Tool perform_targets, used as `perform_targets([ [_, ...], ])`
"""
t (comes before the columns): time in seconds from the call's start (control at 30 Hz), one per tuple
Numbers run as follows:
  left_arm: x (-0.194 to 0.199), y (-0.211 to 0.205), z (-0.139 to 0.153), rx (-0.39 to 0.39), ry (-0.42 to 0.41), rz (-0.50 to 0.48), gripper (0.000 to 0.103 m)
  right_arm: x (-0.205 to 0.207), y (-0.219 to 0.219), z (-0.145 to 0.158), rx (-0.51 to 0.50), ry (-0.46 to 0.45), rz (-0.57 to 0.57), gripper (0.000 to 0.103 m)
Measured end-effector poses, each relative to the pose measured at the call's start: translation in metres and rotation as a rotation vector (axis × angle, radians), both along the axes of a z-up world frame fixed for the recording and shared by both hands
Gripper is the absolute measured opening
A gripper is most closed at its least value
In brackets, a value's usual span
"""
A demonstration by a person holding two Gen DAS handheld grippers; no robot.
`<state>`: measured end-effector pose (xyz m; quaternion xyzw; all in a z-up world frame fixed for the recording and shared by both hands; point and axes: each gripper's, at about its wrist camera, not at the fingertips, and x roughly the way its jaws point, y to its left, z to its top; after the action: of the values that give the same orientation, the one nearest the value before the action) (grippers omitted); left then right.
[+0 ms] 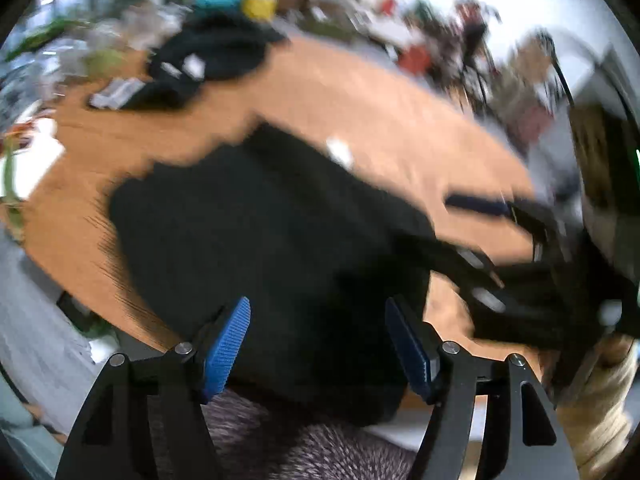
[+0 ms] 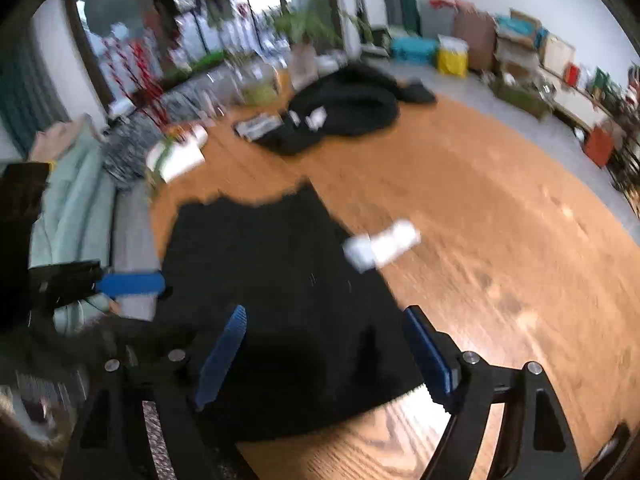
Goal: Fold clothes
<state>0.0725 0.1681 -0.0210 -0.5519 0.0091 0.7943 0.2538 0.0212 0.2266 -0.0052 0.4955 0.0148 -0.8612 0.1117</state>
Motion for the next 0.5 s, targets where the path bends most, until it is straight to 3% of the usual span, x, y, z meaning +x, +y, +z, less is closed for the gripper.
perform_targets([
  [0.07, -0.001, 0.006, -0.022, -0.038, -0.028, -0.030, 0.071, -0.010, 0.000, -0.031, 0.046, -0.100, -0.024, 0.084],
  [0.13, -0.006, -0.004, -0.029, 0.016, -0.069, -0.001, 0.071, -0.015, 0.005, -0.057, 0.000, -0.162, -0.052, 0.088],
  [0.17, -0.008, -0.010, -0.028, 0.032, -0.085, 0.009, 0.071, -0.015, 0.008, -0.056, -0.023, -0.154, -0.060, 0.090],
  [0.27, -0.007, -0.026, -0.008, 0.061, -0.063, 0.046, 0.070, -0.011, 0.017, -0.031, -0.053, -0.119, -0.097, 0.079],
  [0.4, 0.001, -0.038, 0.020, 0.123, 0.010, 0.027, 0.070, 0.005, 0.017, 0.002, -0.023, -0.010, -0.102, 0.083],
  [0.5, -0.014, -0.037, -0.005, 0.005, -0.037, 0.098, 0.070, 0.020, 0.002, 0.009, -0.043, 0.014, -0.043, 0.083],
])
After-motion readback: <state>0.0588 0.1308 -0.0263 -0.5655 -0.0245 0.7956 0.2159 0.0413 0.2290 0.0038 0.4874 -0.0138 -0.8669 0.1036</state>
